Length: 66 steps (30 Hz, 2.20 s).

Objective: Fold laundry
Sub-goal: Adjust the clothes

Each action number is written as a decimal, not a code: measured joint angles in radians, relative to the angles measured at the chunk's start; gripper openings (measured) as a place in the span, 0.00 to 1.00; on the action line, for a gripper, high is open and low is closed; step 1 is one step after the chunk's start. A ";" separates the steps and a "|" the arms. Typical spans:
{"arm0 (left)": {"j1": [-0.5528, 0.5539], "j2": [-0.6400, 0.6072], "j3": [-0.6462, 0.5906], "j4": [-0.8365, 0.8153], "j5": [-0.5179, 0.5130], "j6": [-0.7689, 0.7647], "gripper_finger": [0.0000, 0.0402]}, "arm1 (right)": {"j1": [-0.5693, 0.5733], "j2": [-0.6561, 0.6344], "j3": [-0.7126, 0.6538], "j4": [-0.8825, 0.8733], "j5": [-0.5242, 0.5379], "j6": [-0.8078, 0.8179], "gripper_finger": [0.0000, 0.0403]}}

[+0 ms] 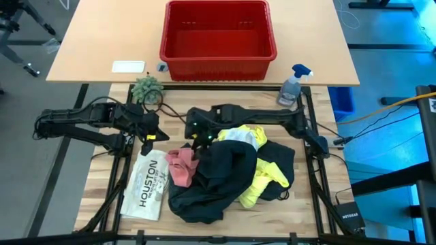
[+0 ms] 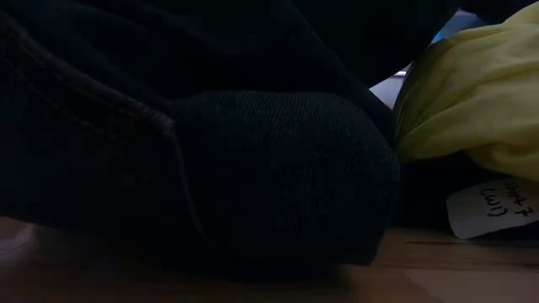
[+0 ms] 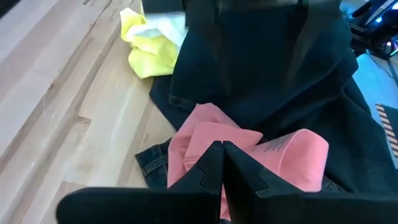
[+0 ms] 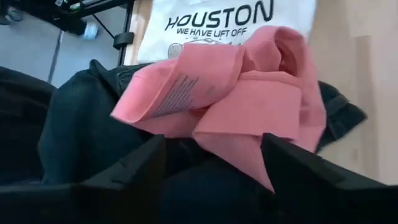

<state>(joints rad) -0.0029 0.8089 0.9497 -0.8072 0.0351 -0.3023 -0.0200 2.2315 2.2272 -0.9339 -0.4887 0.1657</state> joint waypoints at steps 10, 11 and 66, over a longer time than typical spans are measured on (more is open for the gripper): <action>0.000 0.000 0.000 0.003 0.001 -0.032 0.00 | 0.001 0.129 0.000 0.145 0.024 0.109 0.68; 0.000 0.000 0.000 0.005 0.001 -0.033 0.00 | 0.001 0.144 0.000 0.144 0.025 0.121 0.68; 0.000 0.000 -0.007 0.014 -0.077 0.009 0.00 | -0.487 -0.238 0.130 -0.298 0.307 -0.014 0.36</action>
<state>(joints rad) -0.0025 0.8085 0.9427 -0.7929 -0.0418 -0.2936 -0.5066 1.9932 2.3571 -1.2318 -0.1812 0.1520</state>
